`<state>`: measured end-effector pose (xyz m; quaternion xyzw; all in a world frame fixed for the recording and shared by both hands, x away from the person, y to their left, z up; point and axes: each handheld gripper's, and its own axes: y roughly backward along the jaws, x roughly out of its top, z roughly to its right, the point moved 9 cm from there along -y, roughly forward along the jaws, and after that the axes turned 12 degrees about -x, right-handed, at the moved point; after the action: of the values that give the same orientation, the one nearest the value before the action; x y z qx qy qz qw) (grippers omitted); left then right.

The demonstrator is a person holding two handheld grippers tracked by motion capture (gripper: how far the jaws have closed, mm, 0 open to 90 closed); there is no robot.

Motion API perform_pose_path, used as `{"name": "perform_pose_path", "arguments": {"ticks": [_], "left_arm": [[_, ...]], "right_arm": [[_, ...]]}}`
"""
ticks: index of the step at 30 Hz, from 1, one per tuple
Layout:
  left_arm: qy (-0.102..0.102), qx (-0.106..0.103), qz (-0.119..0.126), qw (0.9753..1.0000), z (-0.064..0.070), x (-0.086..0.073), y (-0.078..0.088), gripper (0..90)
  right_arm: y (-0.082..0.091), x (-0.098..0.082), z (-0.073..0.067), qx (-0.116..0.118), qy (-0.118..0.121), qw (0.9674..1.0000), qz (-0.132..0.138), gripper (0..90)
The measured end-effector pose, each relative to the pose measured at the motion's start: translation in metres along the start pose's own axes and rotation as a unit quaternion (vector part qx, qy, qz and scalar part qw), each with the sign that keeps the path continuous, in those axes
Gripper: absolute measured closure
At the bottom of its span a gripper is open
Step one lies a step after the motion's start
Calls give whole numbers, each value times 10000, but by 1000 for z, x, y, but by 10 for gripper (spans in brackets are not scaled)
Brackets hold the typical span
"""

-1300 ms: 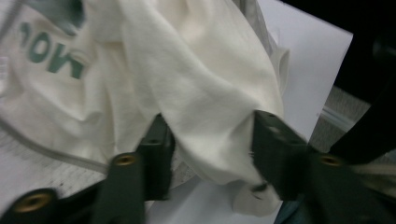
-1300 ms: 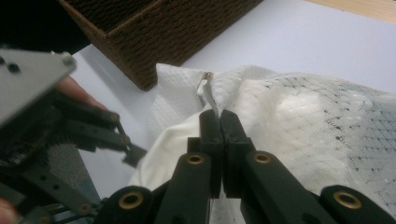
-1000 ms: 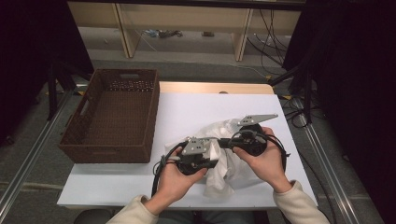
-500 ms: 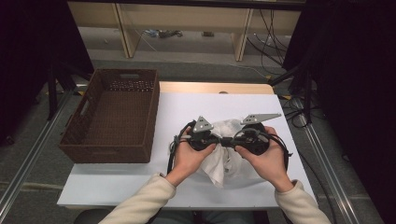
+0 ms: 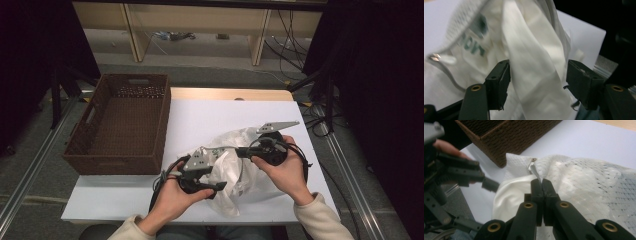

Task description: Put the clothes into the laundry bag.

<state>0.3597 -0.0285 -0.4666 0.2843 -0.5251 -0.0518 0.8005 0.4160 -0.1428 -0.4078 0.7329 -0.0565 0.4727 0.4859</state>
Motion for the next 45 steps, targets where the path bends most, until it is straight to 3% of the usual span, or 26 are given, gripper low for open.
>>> {"name": "perform_pose_path", "arguments": {"ticks": [2,3,4,5,7,10,11,12,14,15,17,20,23,24,25,27,28,32,35,38,40,41,42,45], "left_arm": [[-37,29,-313,9995,-3,-12,1,350],[183,87,-304,9993,-2,-17,-1,352],[88,110,-492,9987,-4,-24,-1,372],[88,110,-492,9987,-4,-24,-1,394],[214,57,-870,9960,-3,-43,-8,477],[172,-167,-550,9982,0,-36,-17,667],[219,-256,-442,9985,4,-31,-16,755],[233,-326,-337,9986,7,-26,-14,840],[251,-347,-78,9991,11,-11,-6,871],[246,-310,26,9992,12,-6,-2,874],[261,-243,386,9986,11,14,8,875],[166,-249,649,9974,9,39,14,875],[0,-210,536,9983,10,51,10,874],[0,-210,536,9983,10,51,10,873],[-27,-305,239,9992,7,48,1,872],[87,-287,241,9993,3,48,-6,872],[158,-295,263,9991,-3,50,-14,872],[235,-98,571,9980,-22,63,-30,871],[29,105,612,9981,-38,66,-48,866],[-39,176,671,9976,-49,63,-66,851],[-75,76,658,9978,-46,63,-70,807],[-239,38,675,9974,-41,64,-71,750],[-301,-18,709,9970,-36,64,-70,689],[-404,-152,596,9973,-24,57,-54,547]], "right_arm": [[0,0,-1,20,6,10000,21,900],[1,0,-1,10,-7,10000,11,900],[1,0,-1,13,8,10000,16,900],[1,-1,-1,48,4,10000,-25,900],[1,-1,-3,71,-89,9999,-76,900],[-1,-1,-2,26,31,10000,-41,900],[0,-2,-5,116,-95,9998,-112,900],[-1,-1,-4,95,52,9999,-41,900],[1,-2,-5,117,39,9999,-88,900],[2,-1,-8,154,-73,9998,-86,900],[2,0,-9,164,35,9999,-1,900],[5,3,-16,292,122,9994,100,900],[9,6,-17,278,120,9993,214,900],[10,7,-19,356,60,9991,239,900],[11,8,-17,308,85,9991,291,900],[11,8,-15,235,79,9992,315,900],[10,7,-17,339,89,9990,267,900],[10,7,-17,329,126,9990,272,900],[10,6,-17,341,49,9992,207,900],[9,4,-16,323,10,9994,130,900],[9,4,-14,325,72,9993,153,900],[9,4,-13,319,0,9994,155,900],[10,6,-10,275,78,9994,215,900],[12,4,-5,146,-43,9998,137,900]]}}
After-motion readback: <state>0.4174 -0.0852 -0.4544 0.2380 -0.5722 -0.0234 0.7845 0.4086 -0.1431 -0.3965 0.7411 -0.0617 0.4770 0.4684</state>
